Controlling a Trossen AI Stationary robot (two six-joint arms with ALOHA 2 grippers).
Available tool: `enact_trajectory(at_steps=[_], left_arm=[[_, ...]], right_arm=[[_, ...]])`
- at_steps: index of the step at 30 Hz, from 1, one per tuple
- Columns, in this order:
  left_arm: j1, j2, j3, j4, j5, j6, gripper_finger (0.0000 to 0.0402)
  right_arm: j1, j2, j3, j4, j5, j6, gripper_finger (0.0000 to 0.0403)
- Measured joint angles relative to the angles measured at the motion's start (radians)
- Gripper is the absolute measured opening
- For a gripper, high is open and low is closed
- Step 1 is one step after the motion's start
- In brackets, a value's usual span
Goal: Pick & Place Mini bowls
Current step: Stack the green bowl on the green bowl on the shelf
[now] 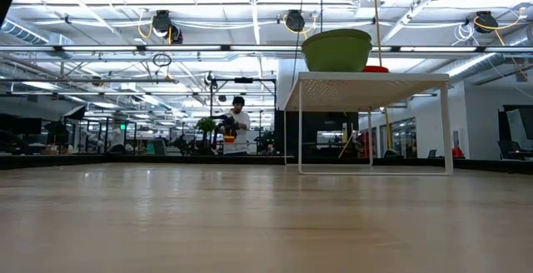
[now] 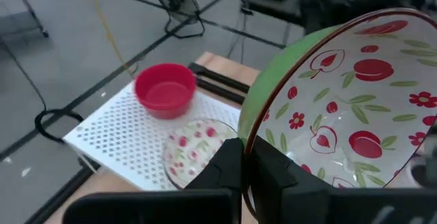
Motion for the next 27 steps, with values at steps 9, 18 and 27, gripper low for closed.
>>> enact_trajectory(at_steps=[9, 18, 27], left_arm=[[0.161, -0.010, 0.000, -0.007, 0.199, -0.058, 0.0009], [0.271, -0.010, 0.000, -0.058, 0.267, -0.130, 0.0009], [0.329, -0.010, 0.000, -0.057, 0.283, -0.155, 0.0009]], right_arm=[[0.000, 0.002, 0.000, 0.000, 0.001, -0.001, 0.0105], [0.000, 0.002, 0.000, 0.000, 0.001, -0.004, 0.0105], [0.000, 0.003, 0.000, 0.000, 0.001, -0.005, 0.0105]])
